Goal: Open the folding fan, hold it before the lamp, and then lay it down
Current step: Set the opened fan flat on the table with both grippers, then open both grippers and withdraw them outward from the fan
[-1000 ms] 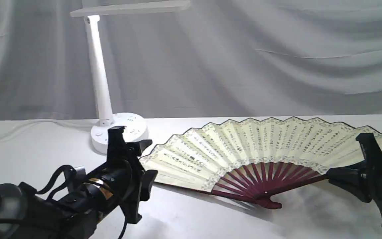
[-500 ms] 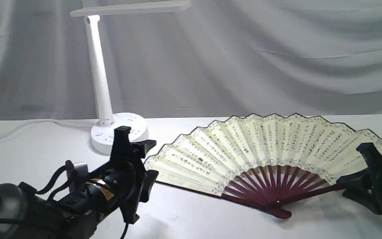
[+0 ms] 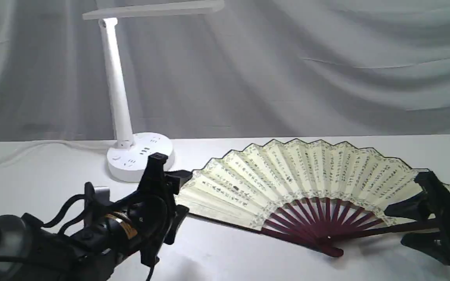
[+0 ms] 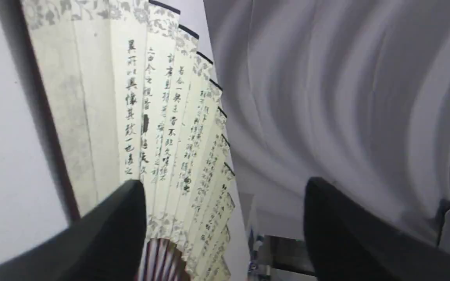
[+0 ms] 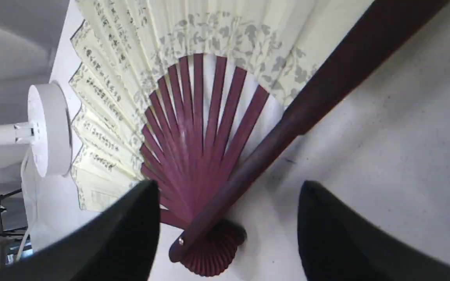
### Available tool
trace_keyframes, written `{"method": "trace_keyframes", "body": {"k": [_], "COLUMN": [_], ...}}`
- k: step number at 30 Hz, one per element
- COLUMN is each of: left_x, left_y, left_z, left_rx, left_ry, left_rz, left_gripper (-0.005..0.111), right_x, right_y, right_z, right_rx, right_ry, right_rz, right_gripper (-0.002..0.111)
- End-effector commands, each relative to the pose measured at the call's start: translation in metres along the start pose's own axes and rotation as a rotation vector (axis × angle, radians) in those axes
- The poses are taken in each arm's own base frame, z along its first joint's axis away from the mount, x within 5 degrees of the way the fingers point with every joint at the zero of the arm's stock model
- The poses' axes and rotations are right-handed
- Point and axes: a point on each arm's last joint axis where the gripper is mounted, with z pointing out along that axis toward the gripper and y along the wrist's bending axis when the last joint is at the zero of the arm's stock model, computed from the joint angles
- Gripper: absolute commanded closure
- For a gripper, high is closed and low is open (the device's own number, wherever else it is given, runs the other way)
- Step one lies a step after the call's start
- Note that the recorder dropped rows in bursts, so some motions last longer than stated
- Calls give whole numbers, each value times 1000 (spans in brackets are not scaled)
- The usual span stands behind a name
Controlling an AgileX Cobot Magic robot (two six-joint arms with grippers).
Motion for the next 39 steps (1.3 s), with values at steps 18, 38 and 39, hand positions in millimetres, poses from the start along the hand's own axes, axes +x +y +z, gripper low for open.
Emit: {"method": "trace_keyframes", "body": {"k": [18, 38, 39], "left_x": [-44, -55, -53], "left_y": [-54, -84, -85], "left_z": [-51, -132, -135], "left_rx": [-472, -861, -860], "left_ry": [23, 175, 205], "left_rz": [595, 1141, 1161], "left_gripper": [48, 107, 107], "right_x": [16, 63, 64], "right_y": [25, 45, 45], "right_z": [-53, -25, -26], "right_rx": [262, 410, 433], "right_ry": [108, 396, 400], "right_rz": [-223, -450, -457], "right_gripper": [59, 61, 62]}}
